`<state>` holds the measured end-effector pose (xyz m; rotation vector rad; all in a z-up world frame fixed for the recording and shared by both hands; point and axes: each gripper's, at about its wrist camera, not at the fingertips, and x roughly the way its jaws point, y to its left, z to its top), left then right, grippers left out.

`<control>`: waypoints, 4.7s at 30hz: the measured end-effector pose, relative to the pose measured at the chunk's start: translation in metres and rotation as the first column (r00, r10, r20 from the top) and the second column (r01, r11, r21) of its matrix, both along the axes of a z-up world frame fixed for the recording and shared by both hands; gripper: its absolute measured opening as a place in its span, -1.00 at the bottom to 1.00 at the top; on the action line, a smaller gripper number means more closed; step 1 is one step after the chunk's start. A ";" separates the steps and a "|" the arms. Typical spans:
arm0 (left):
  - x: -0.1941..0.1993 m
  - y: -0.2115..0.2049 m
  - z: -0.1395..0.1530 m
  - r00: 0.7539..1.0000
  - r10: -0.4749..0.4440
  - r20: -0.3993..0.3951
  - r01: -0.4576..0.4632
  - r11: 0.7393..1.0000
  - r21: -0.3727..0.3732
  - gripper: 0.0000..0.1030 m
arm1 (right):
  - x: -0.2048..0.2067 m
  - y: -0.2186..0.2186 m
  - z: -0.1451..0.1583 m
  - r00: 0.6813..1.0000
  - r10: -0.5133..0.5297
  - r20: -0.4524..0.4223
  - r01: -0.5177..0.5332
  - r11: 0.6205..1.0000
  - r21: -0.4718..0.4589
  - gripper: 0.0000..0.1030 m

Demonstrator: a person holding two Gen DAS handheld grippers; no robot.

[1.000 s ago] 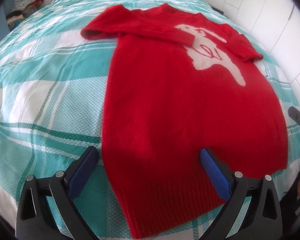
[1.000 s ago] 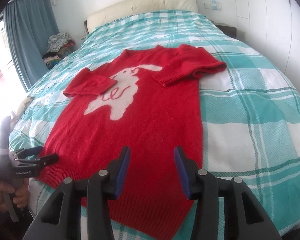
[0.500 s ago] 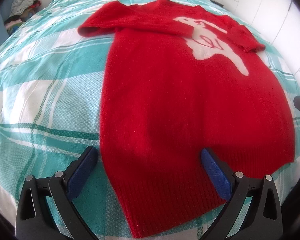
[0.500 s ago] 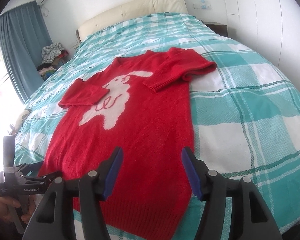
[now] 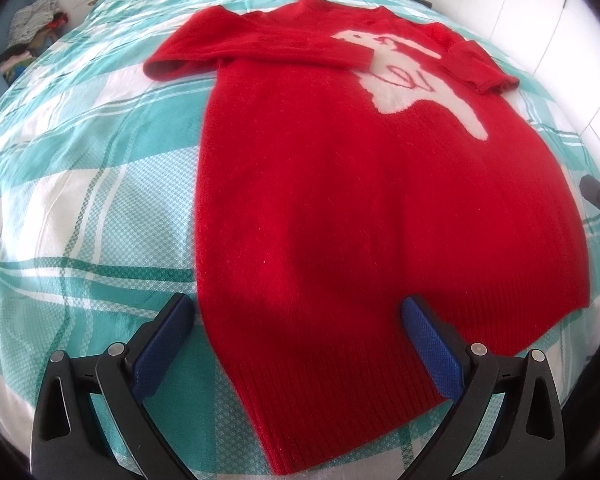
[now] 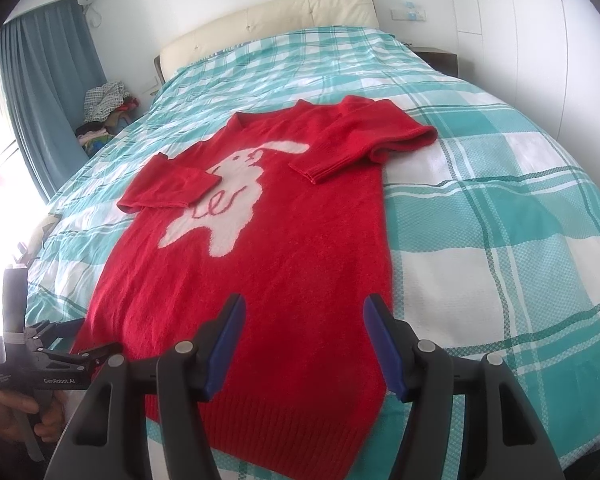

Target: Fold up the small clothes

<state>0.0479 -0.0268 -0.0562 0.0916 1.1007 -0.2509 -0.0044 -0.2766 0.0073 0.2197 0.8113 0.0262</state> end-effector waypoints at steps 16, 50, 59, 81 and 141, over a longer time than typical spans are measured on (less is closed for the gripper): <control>0.006 0.054 0.064 0.959 0.183 0.217 -0.142 0.972 -0.189 0.99 | 0.083 0.023 0.054 0.965 0.261 0.003 -0.236 0.878 -0.416 0.27; 0.008 0.058 0.037 0.968 0.226 0.114 -0.204 0.963 -0.177 0.99 | 0.042 -0.362 -0.007 0.781 -0.592 -0.197 0.624 0.754 0.207 -0.87; 0.007 0.061 0.040 0.966 0.229 0.124 -0.205 0.962 -0.178 0.98 | 0.030 -0.356 -0.015 0.717 -0.669 -0.194 0.695 0.707 0.131 -0.90; 0.054 0.027 0.148 0.898 0.072 0.434 -0.008 0.989 -0.147 0.99 | -0.047 -0.314 0.063 0.548 -0.830 0.108 0.825 0.557 0.093 0.06; 0.136 0.322 0.003 0.579 0.810 -0.098 -0.800 0.540 -0.260 -0.91 | 0.023 -0.122 0.051 0.942 -0.269 0.201 0.286 0.956 -0.063 0.27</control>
